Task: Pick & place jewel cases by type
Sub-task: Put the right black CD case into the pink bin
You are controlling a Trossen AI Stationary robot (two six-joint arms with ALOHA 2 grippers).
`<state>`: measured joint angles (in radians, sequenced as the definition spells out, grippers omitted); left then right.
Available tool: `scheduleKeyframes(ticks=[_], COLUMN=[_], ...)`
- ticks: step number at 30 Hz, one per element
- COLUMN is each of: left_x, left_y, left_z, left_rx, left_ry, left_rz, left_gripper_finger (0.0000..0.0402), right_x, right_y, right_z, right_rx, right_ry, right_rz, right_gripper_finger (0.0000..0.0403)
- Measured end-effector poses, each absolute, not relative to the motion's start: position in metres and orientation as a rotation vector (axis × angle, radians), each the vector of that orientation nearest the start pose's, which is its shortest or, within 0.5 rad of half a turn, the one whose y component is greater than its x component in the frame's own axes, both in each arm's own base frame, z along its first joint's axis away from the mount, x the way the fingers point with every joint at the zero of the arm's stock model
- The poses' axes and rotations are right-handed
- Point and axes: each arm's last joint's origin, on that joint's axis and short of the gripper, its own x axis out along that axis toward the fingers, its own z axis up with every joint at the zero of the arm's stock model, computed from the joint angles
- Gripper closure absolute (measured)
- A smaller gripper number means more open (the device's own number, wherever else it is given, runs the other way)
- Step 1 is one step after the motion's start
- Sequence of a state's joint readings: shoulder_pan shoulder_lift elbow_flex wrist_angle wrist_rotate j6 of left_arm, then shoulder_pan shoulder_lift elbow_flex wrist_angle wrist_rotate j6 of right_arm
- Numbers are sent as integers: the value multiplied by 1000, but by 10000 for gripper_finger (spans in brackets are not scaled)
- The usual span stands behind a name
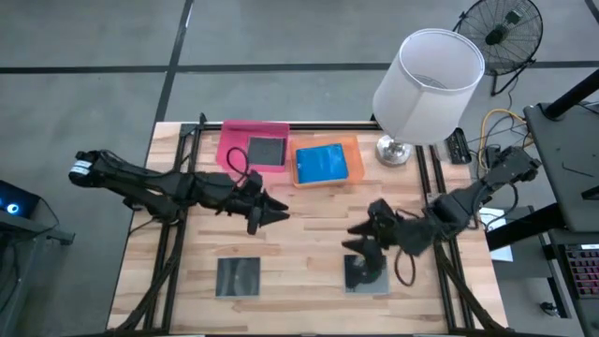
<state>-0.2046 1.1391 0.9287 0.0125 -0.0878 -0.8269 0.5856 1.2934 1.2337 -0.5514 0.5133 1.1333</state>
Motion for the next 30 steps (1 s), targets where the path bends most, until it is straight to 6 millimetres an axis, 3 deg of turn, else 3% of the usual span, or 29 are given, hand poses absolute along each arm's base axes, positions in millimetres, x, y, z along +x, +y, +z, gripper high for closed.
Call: scheduleKeyframes(ticks=[10, 17, 24, 30], left_x=[289, 317, 340, 355], left_y=[-82, -101, -114, -124], left_z=[295, 269, 249, 245], left_rx=[-1036, -1106, -1168, -1179], left_ry=[290, 225, 244, 254], left_rz=[5, 36, 58, 54], left_gripper_finger=[227, 227, 227, 227], right_x=[201, 176, 156, 147], right_y=[176, 194, 203, 201], right_z=[301, 277, 259, 240], right_rx=[907, 952, 1020, 1092], right_ry=[583, 637, 643, 662], right_rz=[-256, -249, -279, -343], right_gripper_finger=[156, 156, 156, 156])
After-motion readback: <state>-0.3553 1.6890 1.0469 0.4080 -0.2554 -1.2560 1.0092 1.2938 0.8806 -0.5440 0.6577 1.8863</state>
